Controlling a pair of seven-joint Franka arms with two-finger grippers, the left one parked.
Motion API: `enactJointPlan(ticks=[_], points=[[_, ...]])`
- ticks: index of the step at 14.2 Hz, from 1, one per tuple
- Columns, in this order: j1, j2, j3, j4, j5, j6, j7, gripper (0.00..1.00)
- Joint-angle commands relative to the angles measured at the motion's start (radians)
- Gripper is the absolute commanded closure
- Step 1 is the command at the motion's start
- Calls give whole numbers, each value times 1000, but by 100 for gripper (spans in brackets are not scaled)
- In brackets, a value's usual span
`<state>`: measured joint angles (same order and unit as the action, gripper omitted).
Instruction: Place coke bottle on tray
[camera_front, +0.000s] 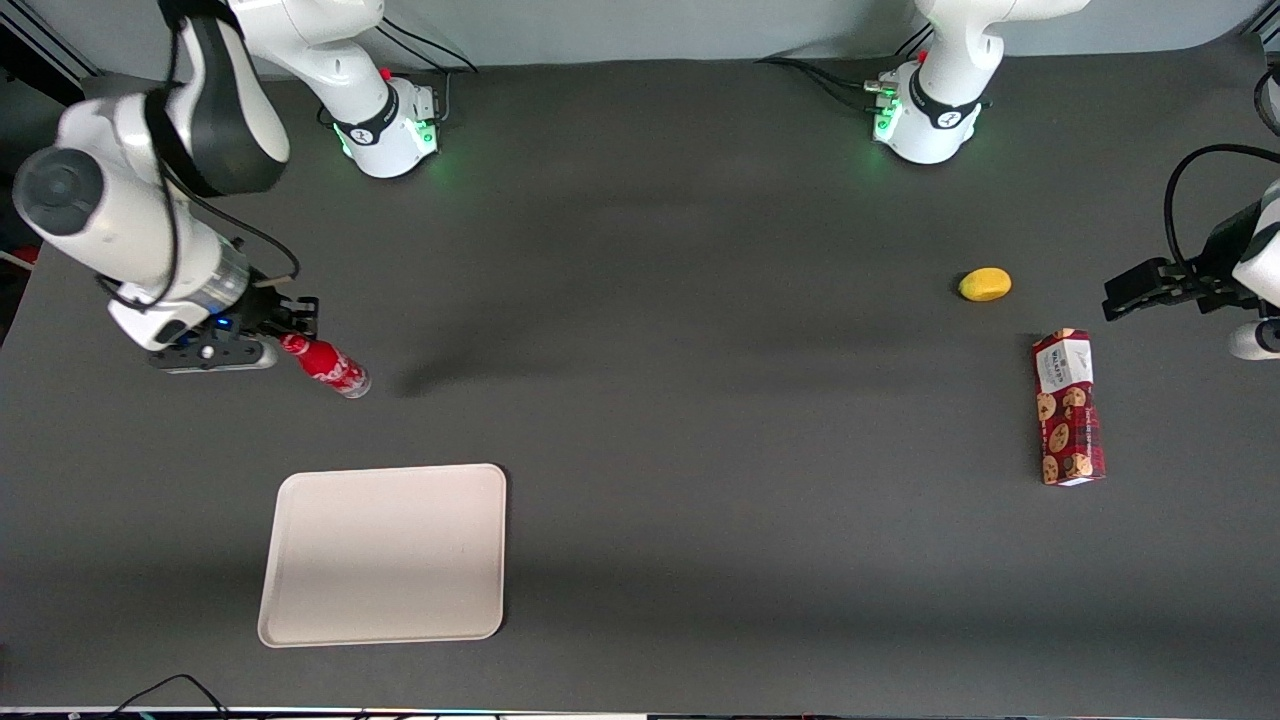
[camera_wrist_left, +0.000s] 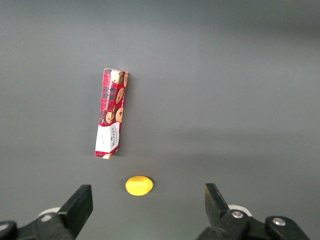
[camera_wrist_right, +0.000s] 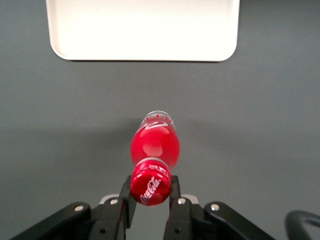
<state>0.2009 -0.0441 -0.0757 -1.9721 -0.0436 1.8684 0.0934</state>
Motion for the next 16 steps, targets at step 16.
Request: enactJointPlan(ticks=[16], points=[[-31, 641, -179, 615, 106, 122, -653, 100]])
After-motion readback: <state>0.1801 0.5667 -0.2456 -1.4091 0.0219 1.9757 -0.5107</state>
